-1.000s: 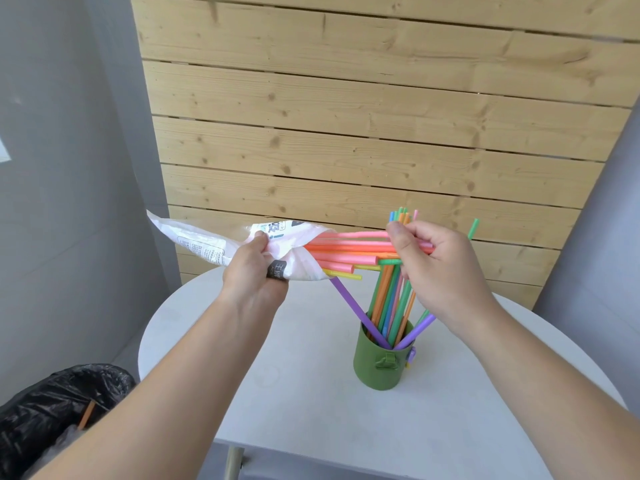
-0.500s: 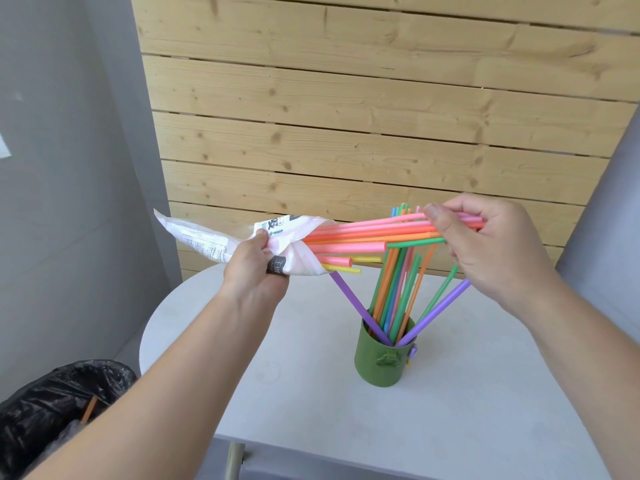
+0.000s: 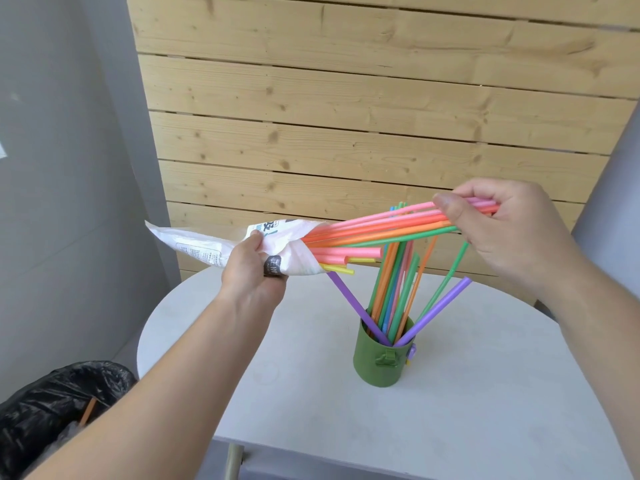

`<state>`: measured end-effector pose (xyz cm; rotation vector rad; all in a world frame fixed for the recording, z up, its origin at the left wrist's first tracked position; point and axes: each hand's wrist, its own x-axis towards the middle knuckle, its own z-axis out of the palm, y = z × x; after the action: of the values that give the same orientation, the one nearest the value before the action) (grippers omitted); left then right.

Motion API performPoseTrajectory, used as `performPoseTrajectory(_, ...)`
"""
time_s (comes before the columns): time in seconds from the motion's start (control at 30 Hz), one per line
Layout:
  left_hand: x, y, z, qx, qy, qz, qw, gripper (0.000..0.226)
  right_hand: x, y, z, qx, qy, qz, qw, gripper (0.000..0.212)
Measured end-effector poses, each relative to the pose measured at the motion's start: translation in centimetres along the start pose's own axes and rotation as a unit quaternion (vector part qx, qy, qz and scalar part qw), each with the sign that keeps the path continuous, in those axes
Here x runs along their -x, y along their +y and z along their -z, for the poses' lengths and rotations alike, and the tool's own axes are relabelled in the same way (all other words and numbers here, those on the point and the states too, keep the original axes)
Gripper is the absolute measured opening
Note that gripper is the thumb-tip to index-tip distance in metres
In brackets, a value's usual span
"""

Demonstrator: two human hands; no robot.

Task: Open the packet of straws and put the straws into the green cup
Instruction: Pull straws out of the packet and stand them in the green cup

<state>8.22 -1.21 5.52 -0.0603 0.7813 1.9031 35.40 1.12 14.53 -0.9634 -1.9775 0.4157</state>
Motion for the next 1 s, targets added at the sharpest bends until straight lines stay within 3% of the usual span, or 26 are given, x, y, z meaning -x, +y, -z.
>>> performPoseTrajectory(0.13, -0.5, 0.4, 0.3, -0.015, -0.005, -0.013, 1.0, 0.038, -0.4, 0.8, 2.4, -0.021, 0.02, -0.004, 1.0, 0.02)
performPoseTrajectory(0.23, -0.4, 0.6, 0.5, -0.01, 0.001, -0.019, 1.0, 0.039, -0.3, 1.5, 3.6, -0.046, 0.017, -0.018, 0.999, 0.029)
performPoseTrajectory(0.53, 1.1, 0.9, 0.5, -0.012, -0.007, -0.027, 1.0, 0.01, 0.0, 3.5, 6.5, -0.085, 0.025, -0.054, 0.995, 0.025)
performPoseTrajectory(1.0, 2.1, 0.5, 0.3, -0.026, -0.024, -0.016, 0.999, 0.008, 1.1, 3.7, 9.9, -0.04, -0.041, -0.125, 0.99, 0.04)
